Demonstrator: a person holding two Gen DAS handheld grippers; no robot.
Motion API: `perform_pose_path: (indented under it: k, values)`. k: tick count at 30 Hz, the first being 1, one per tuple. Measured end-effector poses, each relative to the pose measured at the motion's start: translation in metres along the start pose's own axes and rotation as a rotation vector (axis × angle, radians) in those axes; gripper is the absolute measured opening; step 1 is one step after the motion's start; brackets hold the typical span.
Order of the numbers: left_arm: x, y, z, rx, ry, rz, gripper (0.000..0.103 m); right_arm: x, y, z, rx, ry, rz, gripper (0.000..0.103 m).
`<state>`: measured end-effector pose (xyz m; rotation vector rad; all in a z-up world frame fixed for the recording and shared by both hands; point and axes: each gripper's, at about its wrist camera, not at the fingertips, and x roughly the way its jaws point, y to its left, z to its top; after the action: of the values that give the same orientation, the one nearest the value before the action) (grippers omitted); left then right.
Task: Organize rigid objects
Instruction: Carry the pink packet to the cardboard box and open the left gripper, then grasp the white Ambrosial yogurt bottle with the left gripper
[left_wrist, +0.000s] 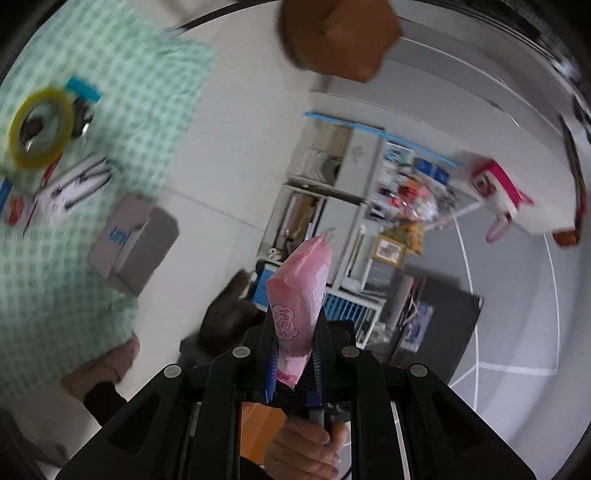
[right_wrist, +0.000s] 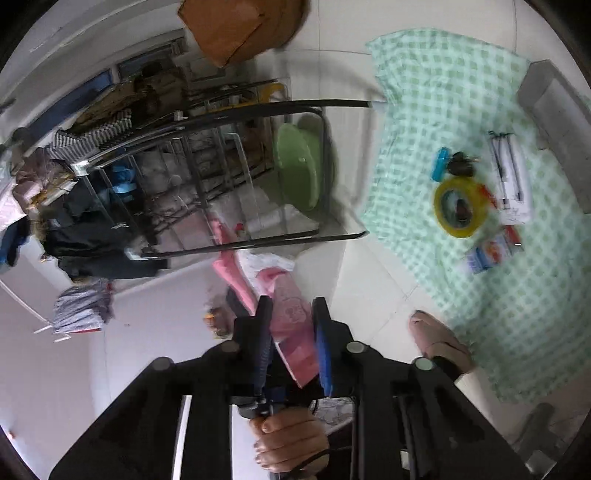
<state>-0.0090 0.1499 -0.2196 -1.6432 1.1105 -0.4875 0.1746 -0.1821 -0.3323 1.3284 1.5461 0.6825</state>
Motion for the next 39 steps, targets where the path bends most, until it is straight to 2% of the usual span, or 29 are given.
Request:
perform_pose_path:
  k: [2, 4, 5, 6, 7, 9, 10, 12, 14, 16, 17, 18, 19, 20, 21, 22, 23, 24, 25, 27, 28, 30, 32, 34, 35, 37, 38, 39]
  values:
    - [0.008, 0.019, 0.006, -0.032, 0.004, 0.044, 0.016, -0.003, -0.007, 0.003, 0.028, -0.004, -0.026, 0.02]
    - [0.009, 0.034, 0.013, -0.069, -0.023, 0.113, 0.027, -0.009, -0.014, 0.007, 0.053, -0.039, -0.069, 0.02]
    - [0.003, 0.05, 0.019, -0.108, -0.078, 0.215, 0.038, -0.017, -0.017, 0.012, 0.057, -0.073, -0.106, 0.02]
    - [-0.001, 0.061, 0.021, -0.134, -0.118, 0.299, 0.042, -0.028, -0.019, 0.017, 0.058, -0.129, -0.166, 0.02]
    - [-0.011, 0.074, 0.025, -0.162, -0.171, 0.4, 0.042, -0.037, -0.021, 0.021, 0.059, -0.168, -0.211, 0.02]
    - [-0.026, 0.094, 0.03, -0.208, -0.225, 0.505, 0.042, -0.058, -0.028, 0.03, 0.078, -0.248, -0.314, 0.02]
    - [-0.036, 0.109, 0.031, -0.252, -0.249, 0.552, 0.042, -0.07, -0.033, 0.034, 0.091, -0.287, -0.392, 0.02]
    - [-0.05, 0.141, 0.031, -0.36, -0.285, 0.598, 0.042, -0.086, -0.045, 0.041, 0.12, -0.336, -0.492, 0.02]
    - [-0.053, 0.172, 0.032, -0.428, -0.287, 0.618, 0.042, -0.095, -0.056, 0.047, 0.153, -0.351, -0.538, 0.02]
    - [-0.021, 0.156, 0.037, -0.425, -0.268, 0.632, 0.042, -0.098, -0.066, 0.053, 0.182, -0.351, -0.561, 0.024]
    - [-0.01, 0.156, 0.039, -0.403, -0.251, 0.633, 0.042, -0.098, -0.072, 0.057, 0.197, -0.343, -0.564, 0.028]
    - [0.003, 0.133, 0.045, -0.393, -0.241, 0.632, 0.042, -0.099, -0.077, 0.061, 0.216, -0.342, -0.563, 0.036]
    - [0.001, 0.12, 0.053, -0.365, -0.223, 0.629, 0.042, -0.102, -0.082, 0.063, 0.246, -0.357, -0.559, 0.06]
    - [-0.001, 0.108, 0.054, -0.345, -0.209, 0.632, 0.042, -0.107, -0.086, 0.062, 0.275, -0.384, -0.549, 0.074]
    - [-0.011, 0.09, 0.053, -0.323, -0.191, 0.64, 0.042, -0.115, -0.089, 0.058, 0.313, -0.431, -0.525, 0.074]
    - [-0.011, 0.094, 0.06, -0.288, -0.162, 0.664, 0.042, -0.122, -0.091, 0.053, 0.366, -0.472, -0.494, 0.074]
    - [-0.022, 0.082, 0.049, -0.263, -0.143, 0.684, 0.042, -0.125, -0.089, 0.052, 0.398, -0.485, -0.462, 0.074]
    - [-0.014, 0.091, 0.056, -0.235, -0.13, 0.714, 0.042, -0.128, -0.086, 0.049, 0.423, -0.491, -0.412, 0.075]
    - [-0.025, 0.084, 0.05, -0.219, -0.128, 0.73, 0.042, -0.129, -0.083, 0.049, 0.438, -0.492, -0.363, 0.076]
    - [-0.022, 0.101, 0.056, -0.183, -0.141, 0.791, 0.042, -0.127, -0.073, 0.05, 0.424, -0.487, -0.296, 0.08]
    - [-0.019, 0.118, 0.061, -0.187, -0.162, 0.842, 0.042, -0.126, -0.065, 0.05, 0.404, -0.483, -0.283, 0.081]
    - [-0.017, 0.141, 0.067, -0.22, -0.196, 0.874, 0.042, -0.123, -0.051, 0.052, 0.36, -0.466, -0.267, 0.082]
    - [-0.016, 0.17, 0.076, -0.307, -0.258, 0.861, 0.042, -0.118, -0.048, 0.05, 0.351, -0.446, -0.243, 0.082]
    - [-0.015, 0.196, 0.082, -0.407, -0.336, 0.793, 0.042, -0.115, -0.05, 0.048, 0.363, -0.427, -0.219, 0.082]
    - [-0.012, 0.208, 0.084, -0.443, -0.373, 0.759, 0.042, -0.114, -0.05, 0.047, 0.369, -0.417, -0.211, 0.082]
    - [-0.005, 0.224, 0.09, -0.473, -0.43, 0.745, 0.042, -0.11, -0.055, 0.046, 0.367, -0.402, -0.213, 0.082]
    - [0.0, 0.228, 0.091, -0.491, -0.444, 0.763, 0.05, -0.108, -0.055, 0.046, 0.362, -0.391, -0.217, 0.082]
    - [0.007, 0.231, 0.091, -0.526, -0.455, 0.773, 0.074, -0.106, -0.058, 0.046, 0.359, -0.381, -0.219, 0.082]
